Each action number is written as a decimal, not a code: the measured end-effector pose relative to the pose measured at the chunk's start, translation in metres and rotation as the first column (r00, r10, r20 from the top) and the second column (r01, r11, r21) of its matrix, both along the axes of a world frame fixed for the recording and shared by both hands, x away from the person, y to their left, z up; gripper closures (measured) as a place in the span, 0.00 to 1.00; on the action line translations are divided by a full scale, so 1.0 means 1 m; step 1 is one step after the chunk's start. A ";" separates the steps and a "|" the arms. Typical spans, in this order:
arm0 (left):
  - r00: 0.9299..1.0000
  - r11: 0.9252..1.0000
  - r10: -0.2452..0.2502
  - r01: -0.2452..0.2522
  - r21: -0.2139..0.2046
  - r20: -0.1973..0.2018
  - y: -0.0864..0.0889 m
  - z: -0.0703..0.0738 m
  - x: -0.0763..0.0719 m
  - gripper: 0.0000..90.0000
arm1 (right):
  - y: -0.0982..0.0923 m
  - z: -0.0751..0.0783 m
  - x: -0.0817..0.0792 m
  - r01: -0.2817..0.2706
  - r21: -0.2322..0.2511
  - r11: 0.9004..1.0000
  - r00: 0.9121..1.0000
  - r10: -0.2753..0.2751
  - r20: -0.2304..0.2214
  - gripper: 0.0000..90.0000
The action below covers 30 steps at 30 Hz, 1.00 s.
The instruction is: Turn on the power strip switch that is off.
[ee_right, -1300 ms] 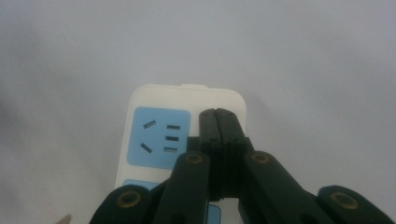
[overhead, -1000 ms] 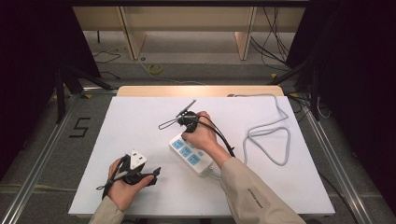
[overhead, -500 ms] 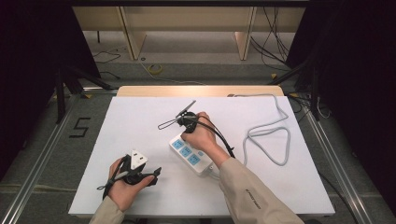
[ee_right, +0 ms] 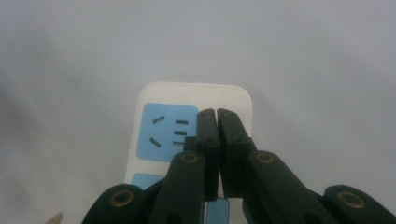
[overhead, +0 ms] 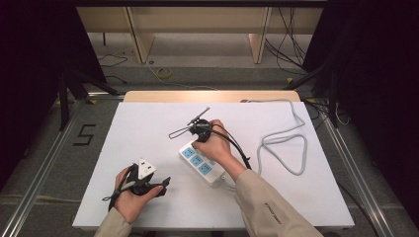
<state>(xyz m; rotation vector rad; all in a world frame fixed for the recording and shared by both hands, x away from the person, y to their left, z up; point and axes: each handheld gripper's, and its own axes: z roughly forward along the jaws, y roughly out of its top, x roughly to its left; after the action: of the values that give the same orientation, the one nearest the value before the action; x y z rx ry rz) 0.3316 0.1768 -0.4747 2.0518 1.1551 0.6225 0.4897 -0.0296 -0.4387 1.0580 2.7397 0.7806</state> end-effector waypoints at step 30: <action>1.000 1.000 0.003 -0.003 -0.001 0.001 0.000 -0.001 -0.001 0.27 | -0.095 0.013 -0.054 0.016 0.138 0.990 0.998 -0.025 0.062 0.71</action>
<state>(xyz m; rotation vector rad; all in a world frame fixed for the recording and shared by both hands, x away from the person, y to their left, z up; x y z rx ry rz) 0.3306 0.1766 -0.4759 2.0490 1.1582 0.6237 0.4354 -0.1250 -0.4254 1.0645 2.6497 0.9950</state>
